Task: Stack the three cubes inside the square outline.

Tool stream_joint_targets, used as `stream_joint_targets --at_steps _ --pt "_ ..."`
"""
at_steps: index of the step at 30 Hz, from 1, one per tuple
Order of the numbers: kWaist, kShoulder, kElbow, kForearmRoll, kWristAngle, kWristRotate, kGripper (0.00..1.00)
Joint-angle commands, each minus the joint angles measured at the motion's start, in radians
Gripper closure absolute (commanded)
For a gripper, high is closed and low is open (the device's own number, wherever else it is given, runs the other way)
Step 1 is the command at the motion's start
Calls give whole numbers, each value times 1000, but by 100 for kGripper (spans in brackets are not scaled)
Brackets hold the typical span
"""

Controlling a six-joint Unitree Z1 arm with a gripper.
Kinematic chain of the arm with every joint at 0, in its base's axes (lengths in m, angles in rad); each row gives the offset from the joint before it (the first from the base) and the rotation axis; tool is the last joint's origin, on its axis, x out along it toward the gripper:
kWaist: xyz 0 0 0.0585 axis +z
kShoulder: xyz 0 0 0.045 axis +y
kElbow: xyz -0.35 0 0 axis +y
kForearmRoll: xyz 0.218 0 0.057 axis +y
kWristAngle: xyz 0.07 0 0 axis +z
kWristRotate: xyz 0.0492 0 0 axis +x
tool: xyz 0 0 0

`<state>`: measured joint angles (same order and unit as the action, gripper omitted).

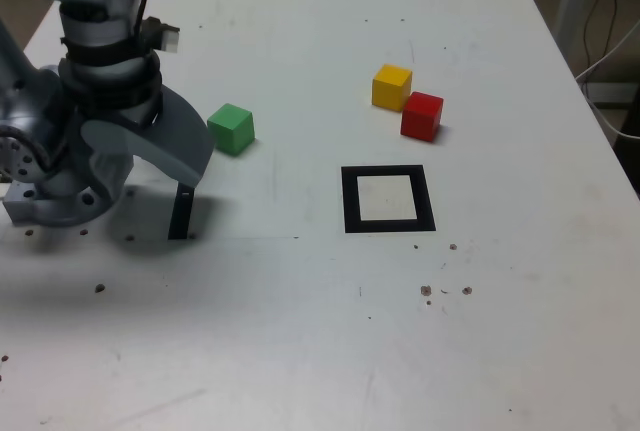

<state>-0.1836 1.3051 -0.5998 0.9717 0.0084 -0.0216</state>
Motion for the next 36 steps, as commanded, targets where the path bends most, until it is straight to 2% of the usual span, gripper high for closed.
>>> stream_joint_targets --at_steps 1,14,21,24,28,36 --pt "2 -8 -4 1 -1 2 0" --pt "2 -13 -24 9 -3 2 0" --pt "2 -7 -102 78 -6 9 0" --pt "2 29 -179 122 8 26 0" --pt "14 106 -319 157 45 60 0" --pt "124 266 -684 291 87 189 1"
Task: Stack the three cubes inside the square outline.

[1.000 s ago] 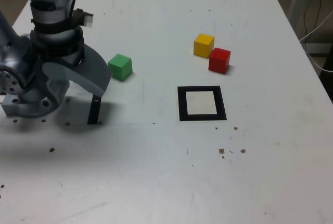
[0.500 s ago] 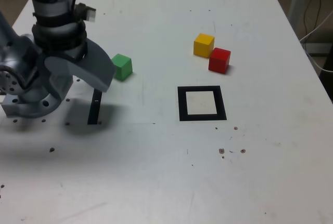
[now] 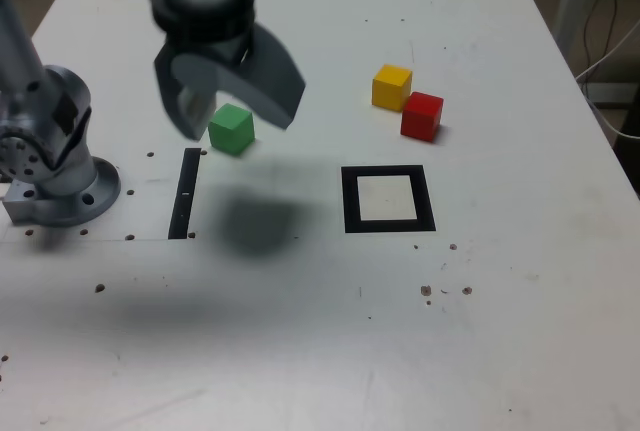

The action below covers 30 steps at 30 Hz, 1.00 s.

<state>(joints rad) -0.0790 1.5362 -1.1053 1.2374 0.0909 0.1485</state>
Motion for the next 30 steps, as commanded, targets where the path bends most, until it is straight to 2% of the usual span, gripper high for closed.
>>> stream_joint_targets --at_steps 1,9,16,24,30 --pt "33 56 -220 40 6 32 1" --pt "114 248 -502 132 -1 139 2" --pt "120 360 -648 124 21 205 3" --pt "135 487 -730 120 22 235 3" --pt "165 533 -701 105 53 282 3"
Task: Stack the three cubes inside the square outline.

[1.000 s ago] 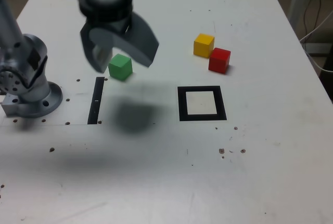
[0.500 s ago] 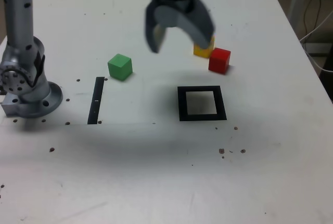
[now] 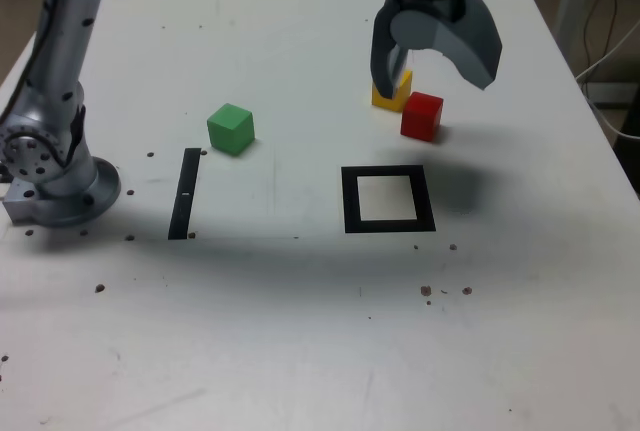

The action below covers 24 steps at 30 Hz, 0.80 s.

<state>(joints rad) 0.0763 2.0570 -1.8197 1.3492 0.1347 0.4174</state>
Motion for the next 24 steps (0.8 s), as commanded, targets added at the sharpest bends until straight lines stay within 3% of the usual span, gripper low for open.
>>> stream_joint_targets --at_steps 1,16,24 --pt "17 18 26 -13 16 23 3" --pt "35 68 76 -111 26 93 4" --pt "64 99 72 -125 35 111 7"
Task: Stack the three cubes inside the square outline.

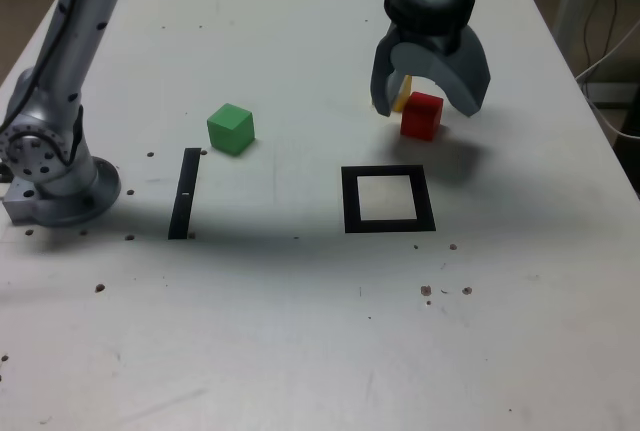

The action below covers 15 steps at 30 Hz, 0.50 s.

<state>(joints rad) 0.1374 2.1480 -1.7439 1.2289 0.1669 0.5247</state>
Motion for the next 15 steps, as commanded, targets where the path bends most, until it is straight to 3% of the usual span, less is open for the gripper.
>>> stream_joint_targets --at_steps 1,15 --pt "6 12 -4 -7 3 8 7" --pt "20 39 -5 -52 -9 46 15"
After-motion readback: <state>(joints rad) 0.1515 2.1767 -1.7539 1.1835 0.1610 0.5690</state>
